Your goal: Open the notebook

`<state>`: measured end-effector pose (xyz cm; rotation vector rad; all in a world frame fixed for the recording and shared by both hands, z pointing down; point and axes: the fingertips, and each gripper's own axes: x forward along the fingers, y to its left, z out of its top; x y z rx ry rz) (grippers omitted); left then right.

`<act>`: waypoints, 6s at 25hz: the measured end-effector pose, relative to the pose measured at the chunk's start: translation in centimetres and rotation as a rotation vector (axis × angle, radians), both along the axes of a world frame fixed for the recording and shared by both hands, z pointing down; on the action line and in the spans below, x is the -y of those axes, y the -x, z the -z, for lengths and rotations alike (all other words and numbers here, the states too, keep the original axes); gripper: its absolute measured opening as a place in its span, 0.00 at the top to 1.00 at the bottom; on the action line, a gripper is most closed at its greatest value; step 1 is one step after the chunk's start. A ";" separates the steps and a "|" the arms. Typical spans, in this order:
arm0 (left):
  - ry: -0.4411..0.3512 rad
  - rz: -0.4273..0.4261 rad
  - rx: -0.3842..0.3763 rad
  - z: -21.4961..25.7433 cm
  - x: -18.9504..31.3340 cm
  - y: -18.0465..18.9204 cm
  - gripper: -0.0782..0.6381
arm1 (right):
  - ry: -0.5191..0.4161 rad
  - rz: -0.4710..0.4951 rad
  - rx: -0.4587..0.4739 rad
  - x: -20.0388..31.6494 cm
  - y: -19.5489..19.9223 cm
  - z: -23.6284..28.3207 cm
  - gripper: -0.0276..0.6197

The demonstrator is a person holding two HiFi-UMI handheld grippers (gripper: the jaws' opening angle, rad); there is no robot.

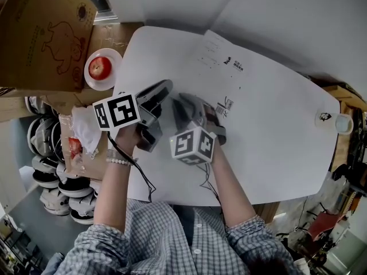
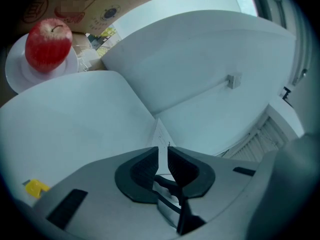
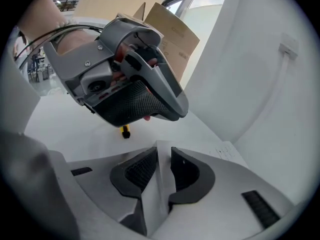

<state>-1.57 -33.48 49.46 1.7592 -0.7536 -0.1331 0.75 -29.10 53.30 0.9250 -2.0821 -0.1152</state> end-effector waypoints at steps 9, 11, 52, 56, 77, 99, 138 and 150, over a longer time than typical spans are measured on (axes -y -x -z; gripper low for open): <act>0.045 -0.015 0.028 -1.2 -0.3 -0.1 0.81 | 0.054 -0.005 0.111 -0.2 0.1 1.4 0.89; 0.061 -0.023 0.023 -1.5 -0.5 -0.3 0.81 | 0.048 -0.010 0.116 -0.3 0.0 1.8 0.89; -0.122 -0.126 0.237 0.1 -2.0 1.1 0.85 | -0.041 -0.078 0.127 -0.1 -0.1 3.6 0.91; -0.132 -0.234 0.330 -1.2 -3.0 -0.2 0.86 | -0.052 -0.096 0.146 0.0 -0.6 4.6 0.92; -0.261 -0.391 0.458 -0.9 -2.4 -4.5 0.88 | -0.112 -0.091 -0.002 -0.5 -2.2 3.7 0.74; -0.210 -0.464 0.655 -4.6 -3.7 -5.6 0.88 | -0.207 -0.422 0.258 0.7 -7.0 8.2 0.91; -0.318 -0.419 0.806 -4.9 -3.6 -5.5 0.88 | -0.136 -1.066 0.620 -7.3 -25.3 8.9 0.90; -0.330 -0.436 0.807 -4.9 -3.6 -5.8 0.88 | 0.073 -1.337 0.924 -10.2 -28.6 3.0 0.90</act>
